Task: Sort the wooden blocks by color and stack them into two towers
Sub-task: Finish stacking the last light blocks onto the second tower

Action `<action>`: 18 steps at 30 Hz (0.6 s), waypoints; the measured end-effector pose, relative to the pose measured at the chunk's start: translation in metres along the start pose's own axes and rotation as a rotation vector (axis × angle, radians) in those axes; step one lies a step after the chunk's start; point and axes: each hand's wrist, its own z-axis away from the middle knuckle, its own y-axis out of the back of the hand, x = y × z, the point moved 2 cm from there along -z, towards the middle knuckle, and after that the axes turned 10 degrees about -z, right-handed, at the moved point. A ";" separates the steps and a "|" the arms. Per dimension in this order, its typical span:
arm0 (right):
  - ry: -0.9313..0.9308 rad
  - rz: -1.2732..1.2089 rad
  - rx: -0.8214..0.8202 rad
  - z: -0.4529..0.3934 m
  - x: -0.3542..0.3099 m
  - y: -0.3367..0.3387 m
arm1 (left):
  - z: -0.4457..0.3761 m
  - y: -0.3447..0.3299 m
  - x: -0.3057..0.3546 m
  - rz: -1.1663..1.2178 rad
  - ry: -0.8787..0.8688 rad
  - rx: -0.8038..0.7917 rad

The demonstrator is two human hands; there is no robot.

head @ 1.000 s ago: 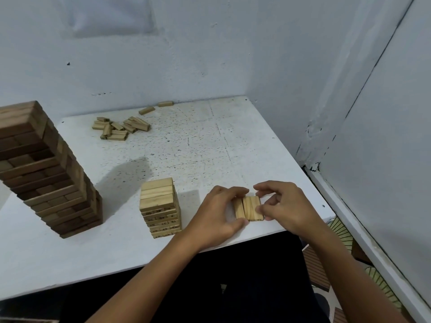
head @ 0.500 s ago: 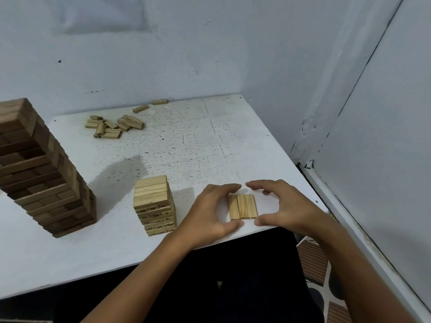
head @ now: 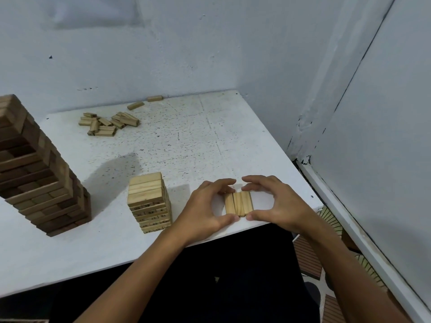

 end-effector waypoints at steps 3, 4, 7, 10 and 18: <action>0.009 0.016 0.005 0.001 -0.001 -0.001 | 0.000 0.000 0.001 0.015 0.007 -0.003; 0.013 0.019 0.008 0.001 -0.002 -0.001 | 0.000 0.000 0.002 0.016 0.008 -0.002; 0.028 0.025 0.017 0.002 -0.002 -0.002 | 0.001 0.000 0.004 0.015 0.014 0.003; 0.045 0.034 0.014 0.002 -0.004 -0.003 | 0.001 0.001 0.005 0.016 0.020 0.007; 0.056 0.025 -0.021 0.003 -0.001 -0.006 | 0.001 0.001 0.007 0.062 0.047 -0.011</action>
